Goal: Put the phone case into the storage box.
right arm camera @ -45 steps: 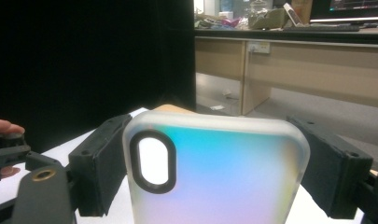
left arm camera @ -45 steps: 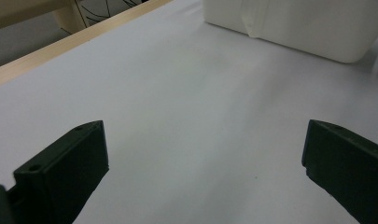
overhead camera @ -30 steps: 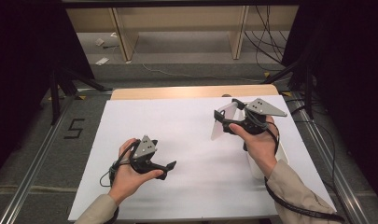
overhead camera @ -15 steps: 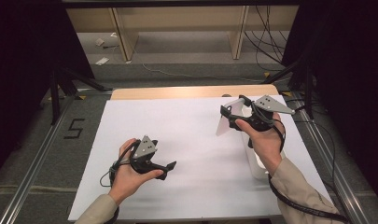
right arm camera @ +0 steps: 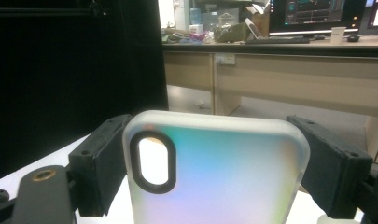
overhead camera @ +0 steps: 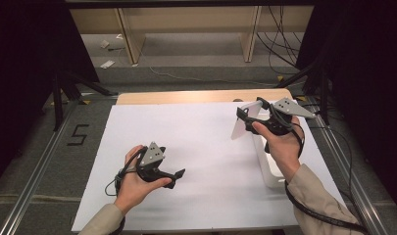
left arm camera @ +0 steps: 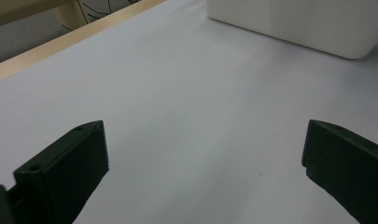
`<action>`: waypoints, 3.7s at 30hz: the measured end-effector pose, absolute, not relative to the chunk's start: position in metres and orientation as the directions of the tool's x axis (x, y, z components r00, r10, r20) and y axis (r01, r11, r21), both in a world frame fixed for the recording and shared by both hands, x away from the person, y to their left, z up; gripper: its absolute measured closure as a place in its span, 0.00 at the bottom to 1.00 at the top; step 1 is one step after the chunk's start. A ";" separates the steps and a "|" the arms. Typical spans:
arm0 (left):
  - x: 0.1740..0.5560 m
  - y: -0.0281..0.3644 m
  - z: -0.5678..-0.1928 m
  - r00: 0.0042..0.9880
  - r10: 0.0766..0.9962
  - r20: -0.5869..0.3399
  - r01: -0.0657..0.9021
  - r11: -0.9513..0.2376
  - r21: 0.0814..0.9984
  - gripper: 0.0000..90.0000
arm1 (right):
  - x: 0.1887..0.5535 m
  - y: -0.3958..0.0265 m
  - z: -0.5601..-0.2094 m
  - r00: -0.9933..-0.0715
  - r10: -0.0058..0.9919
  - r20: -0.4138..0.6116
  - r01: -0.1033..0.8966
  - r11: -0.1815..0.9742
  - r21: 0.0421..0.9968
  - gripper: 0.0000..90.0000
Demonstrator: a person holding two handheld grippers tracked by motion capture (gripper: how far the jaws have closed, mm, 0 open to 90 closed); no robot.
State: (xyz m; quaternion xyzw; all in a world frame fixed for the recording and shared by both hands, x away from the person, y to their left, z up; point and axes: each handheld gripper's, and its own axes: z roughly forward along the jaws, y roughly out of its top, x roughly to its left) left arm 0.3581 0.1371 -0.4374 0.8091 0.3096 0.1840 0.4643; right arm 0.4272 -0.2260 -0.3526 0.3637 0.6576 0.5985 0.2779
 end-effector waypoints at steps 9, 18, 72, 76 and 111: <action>0.358 0.138 -0.437 0.739 0.674 0.013 0.327 -0.376 0.867 0.00 | 0.429 -0.231 -0.351 -0.566 0.822 0.067 0.141 0.017 0.990 0.20; 0.359 0.138 -0.437 0.737 0.676 0.013 0.328 -0.374 0.867 0.00 | 0.430 -0.236 -0.350 -0.551 0.832 0.066 0.141 0.015 0.990 0.20; 0.359 0.137 -0.436 0.739 0.673 0.011 0.325 -0.371 0.870 0.00 | 0.437 -0.270 -0.343 -0.454 0.886 0.088 0.127 -0.033 0.991 0.20; 0.359 0.137 -0.437 0.739 0.674 0.013 0.325 -0.374 0.869 0.00 | 0.437 -0.272 -0.343 -0.447 0.890 0.089 0.128 -0.035 0.991 0.20; 0.359 0.138 -0.436 0.737 0.676 0.008 0.326 -0.367 0.871 0.01 | 0.443 -0.292 -0.346 -0.376 0.922 0.087 0.141 -0.036 0.989 0.20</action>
